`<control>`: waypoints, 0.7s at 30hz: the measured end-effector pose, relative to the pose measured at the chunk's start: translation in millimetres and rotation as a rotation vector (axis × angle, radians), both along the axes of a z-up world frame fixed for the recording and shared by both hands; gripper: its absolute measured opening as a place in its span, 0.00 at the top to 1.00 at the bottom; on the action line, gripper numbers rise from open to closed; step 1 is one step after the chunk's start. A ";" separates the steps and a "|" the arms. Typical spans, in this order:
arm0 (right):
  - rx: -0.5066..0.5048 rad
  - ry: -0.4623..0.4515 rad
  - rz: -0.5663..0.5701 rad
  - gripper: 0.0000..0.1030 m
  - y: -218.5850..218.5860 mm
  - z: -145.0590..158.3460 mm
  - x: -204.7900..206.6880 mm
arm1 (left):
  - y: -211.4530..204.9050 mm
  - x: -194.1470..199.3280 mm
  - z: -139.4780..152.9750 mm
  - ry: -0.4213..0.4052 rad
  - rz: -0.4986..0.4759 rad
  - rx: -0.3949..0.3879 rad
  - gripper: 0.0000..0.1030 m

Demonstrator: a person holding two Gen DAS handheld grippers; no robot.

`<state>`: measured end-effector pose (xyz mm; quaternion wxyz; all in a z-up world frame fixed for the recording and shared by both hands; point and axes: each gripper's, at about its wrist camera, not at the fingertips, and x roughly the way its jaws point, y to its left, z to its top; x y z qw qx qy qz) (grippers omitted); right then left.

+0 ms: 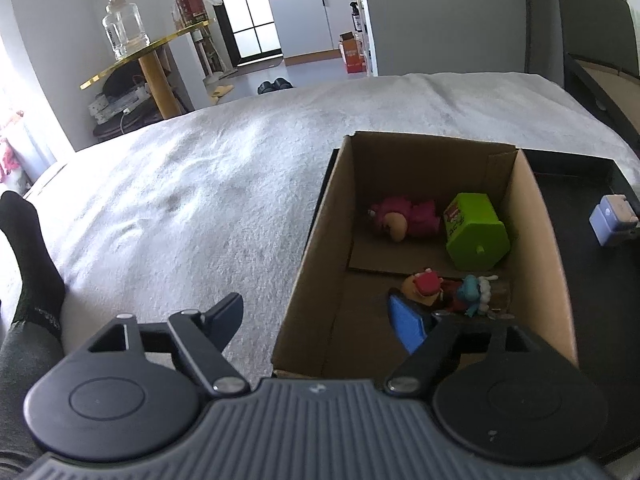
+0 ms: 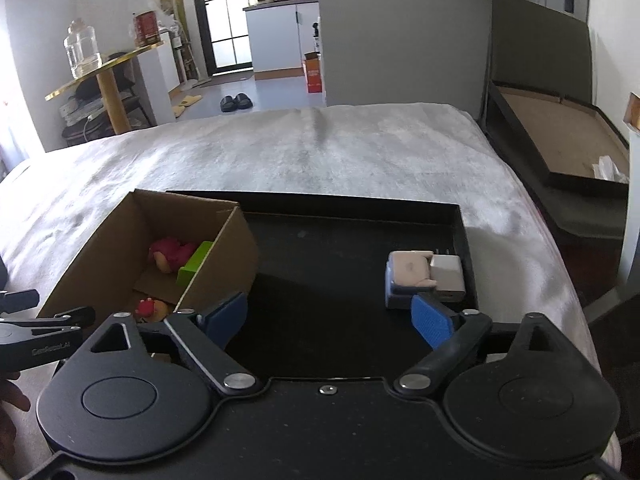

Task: Organize rigid objects
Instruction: 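Move the right gripper to the stacked beige power adapter and close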

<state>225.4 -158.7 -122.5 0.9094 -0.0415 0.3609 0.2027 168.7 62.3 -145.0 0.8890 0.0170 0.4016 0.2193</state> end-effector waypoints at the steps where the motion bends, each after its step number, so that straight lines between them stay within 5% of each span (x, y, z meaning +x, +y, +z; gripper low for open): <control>1: -0.001 -0.002 -0.003 0.07 -1.6 -0.2 -0.2 | -1.0 0.1 0.1 0.001 -0.004 0.001 0.23; 21: 0.011 0.073 -0.096 0.00 -37.0 -33.5 25.6 | -6.3 10.0 -2.3 0.027 0.006 0.037 0.10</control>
